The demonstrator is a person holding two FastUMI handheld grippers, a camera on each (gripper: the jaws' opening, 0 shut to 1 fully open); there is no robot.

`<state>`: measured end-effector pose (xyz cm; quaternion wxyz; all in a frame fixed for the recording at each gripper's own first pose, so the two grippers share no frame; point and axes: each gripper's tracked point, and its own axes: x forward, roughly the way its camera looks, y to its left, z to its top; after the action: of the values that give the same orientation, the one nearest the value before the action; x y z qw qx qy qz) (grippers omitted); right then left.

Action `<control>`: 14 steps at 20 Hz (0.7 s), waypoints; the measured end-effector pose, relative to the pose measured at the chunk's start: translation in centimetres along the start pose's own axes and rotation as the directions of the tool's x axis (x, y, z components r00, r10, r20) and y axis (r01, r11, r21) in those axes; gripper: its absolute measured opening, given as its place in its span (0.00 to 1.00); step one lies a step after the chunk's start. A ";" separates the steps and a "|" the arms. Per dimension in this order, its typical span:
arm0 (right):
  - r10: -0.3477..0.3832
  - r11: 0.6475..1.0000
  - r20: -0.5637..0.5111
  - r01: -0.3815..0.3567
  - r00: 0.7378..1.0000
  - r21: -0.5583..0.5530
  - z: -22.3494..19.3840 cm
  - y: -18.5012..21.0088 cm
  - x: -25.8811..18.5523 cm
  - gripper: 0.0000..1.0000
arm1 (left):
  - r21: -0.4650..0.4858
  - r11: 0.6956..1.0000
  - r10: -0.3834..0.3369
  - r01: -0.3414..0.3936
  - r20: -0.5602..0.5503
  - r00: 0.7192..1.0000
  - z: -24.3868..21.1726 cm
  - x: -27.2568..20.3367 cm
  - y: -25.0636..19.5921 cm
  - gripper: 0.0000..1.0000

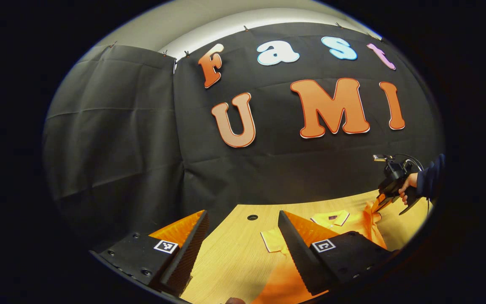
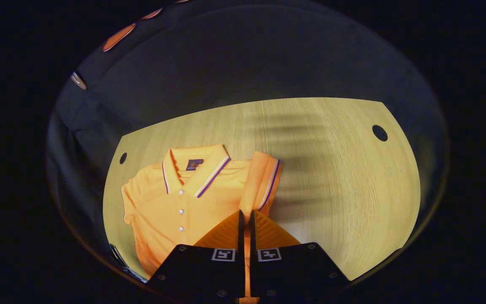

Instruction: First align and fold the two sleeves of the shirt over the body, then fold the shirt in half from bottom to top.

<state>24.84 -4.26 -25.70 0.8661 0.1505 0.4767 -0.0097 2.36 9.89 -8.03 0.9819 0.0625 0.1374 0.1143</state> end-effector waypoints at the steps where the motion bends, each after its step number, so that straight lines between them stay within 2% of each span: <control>1: 0.044 0.999 0.004 -0.044 0.999 -0.008 0.0 1.5 -0.3 0.16 | -0.004 1.000 0.003 -0.003 -0.006 1.000 -0.3 0.1 0.2 0.99; 3: 0.167 0.986 0.009 -0.167 0.986 -0.005 -0.1 5.2 -1.3 0.26 | -0.019 1.000 0.003 -0.003 -0.023 1.000 -0.7 0.7 0.3 0.99; 4: 0.189 0.982 0.012 -0.189 0.982 -0.009 -0.3 6.1 -1.2 0.30 | -0.023 1.000 0.002 -0.003 -0.033 0.999 -0.9 0.9 0.2 0.99; 5: 0.201 0.980 0.026 -0.200 0.979 -0.019 -0.3 6.4 -1.2 0.46 | -0.020 1.000 0.004 -0.005 -0.043 0.999 -1.4 1.3 0.3 0.99; 6: 0.194 0.981 0.043 -0.193 0.980 -0.029 0.0 6.4 -1.4 0.39 | -0.022 1.000 0.000 -0.001 -0.058 0.998 -1.8 1.8 0.1 0.99; 7: 0.193 0.981 0.067 -0.191 0.979 -0.040 0.3 6.3 -1.7 0.43 | -0.027 1.000 -0.010 0.008 -0.077 0.997 -2.0 2.6 -0.2 0.99; 8: 0.197 0.980 0.095 -0.193 0.976 -0.049 0.6 6.5 -2.4 0.49 | -0.037 0.999 -0.016 0.012 -0.100 0.995 -2.4 3.5 -0.5 0.99; 9: 0.202 0.979 0.126 -0.196 0.971 -0.058 1.0 6.4 -3.4 0.61 | -0.043 0.999 -0.024 0.019 -0.119 0.993 -3.0 4.2 -0.5 0.99; 10: 0.204 0.979 0.163 -0.196 0.965 -0.063 1.2 6.3 -4.4 0.67 | -0.050 0.998 -0.036 0.030 -0.135 0.990 -3.3 5.3 -0.8 0.99; 11: 0.199 0.980 0.203 -0.189 0.959 -0.065 1.6 6.2 -5.4 0.79 | -0.058 0.997 -0.054 0.046 -0.146 0.988 -3.7 6.3 -1.2 1.00; 13: 0.174 0.985 0.283 -0.162 0.943 -0.066 1.8 5.5 -7.4 0.90 | -0.076 0.993 -0.106 0.094 -0.177 0.979 -5.1 8.6 -2.0 0.99; 14: 0.154 0.988 0.320 -0.141 0.935 -0.064 1.6 5.1 -9.0 0.92 | -0.088 0.988 -0.140 0.125 -0.204 0.969 -6.0 10.0 -2.7 1.00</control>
<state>22.07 -0.98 -16.13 0.9336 0.1649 0.3155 0.0404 10.54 10.22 -16.68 0.9691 0.0044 0.2395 0.0594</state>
